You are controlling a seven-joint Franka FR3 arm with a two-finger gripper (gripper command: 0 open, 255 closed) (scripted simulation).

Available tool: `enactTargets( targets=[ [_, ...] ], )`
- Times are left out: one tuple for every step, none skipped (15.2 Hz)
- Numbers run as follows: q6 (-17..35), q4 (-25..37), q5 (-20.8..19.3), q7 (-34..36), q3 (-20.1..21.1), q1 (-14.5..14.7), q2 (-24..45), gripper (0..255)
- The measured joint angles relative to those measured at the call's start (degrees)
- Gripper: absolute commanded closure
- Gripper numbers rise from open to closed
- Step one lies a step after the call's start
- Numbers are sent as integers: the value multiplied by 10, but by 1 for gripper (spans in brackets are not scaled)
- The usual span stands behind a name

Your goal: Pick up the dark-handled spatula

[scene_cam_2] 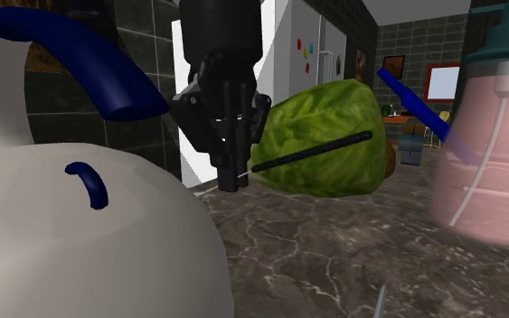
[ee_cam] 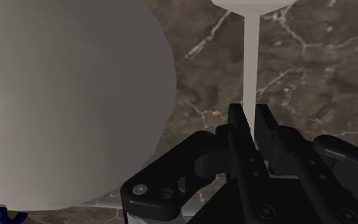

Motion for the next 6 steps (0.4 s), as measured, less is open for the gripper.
enactTargets(
  targets=[
    [-8,8,0,-1,0,0,0,255],
    [-15,20,0,-1,0,0,5,255],
    [-23,31,0,-2,-1,-1,8,255],
    [-31,41,-1,-2,-1,-1,10,255],
    [-38,54,-1,-2,-1,-1,16,255],
    [-43,61,-1,-2,-1,-1,18,255]
  ],
)
